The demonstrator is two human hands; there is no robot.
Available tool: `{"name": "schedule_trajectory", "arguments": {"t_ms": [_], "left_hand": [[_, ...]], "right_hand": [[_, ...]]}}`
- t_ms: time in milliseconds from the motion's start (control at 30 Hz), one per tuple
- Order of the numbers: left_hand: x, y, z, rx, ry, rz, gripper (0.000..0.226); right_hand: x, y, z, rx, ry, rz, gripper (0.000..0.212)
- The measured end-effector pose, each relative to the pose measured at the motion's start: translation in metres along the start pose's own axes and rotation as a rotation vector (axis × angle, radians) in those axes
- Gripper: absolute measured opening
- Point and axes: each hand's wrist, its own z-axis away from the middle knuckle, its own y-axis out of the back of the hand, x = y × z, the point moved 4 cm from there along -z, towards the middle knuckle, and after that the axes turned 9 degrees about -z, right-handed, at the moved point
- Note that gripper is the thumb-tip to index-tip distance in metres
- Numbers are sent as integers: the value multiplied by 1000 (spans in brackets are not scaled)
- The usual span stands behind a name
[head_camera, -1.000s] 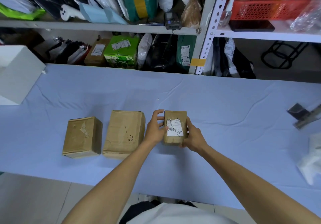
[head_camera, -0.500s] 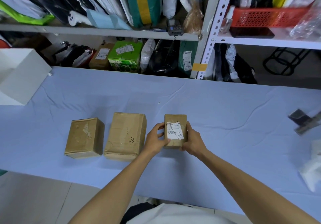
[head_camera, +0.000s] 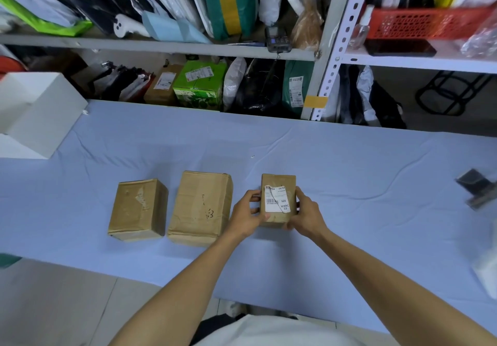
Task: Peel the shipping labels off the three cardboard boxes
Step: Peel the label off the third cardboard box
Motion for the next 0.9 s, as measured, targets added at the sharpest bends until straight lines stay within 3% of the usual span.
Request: {"name": "schedule_trajectory", "arguments": {"t_ms": [133, 233, 367, 700, 900], "left_hand": [[3, 0, -1, 24, -27, 9, 61], [5, 0, -2, 33, -63, 4, 58], [8, 2, -9, 95, -67, -91, 38], [20, -6, -19, 305, 11, -87, 17], [24, -2, -27, 302, 37, -185, 13]], "right_hand": [[1, 1, 1, 17, 5, -18, 65], [1, 3, 2, 27, 11, -53, 79], [0, 3, 3, 4, 6, -25, 92], [6, 3, 4, 24, 8, -18, 100], [11, 2, 4, 33, 20, -23, 99]]}}
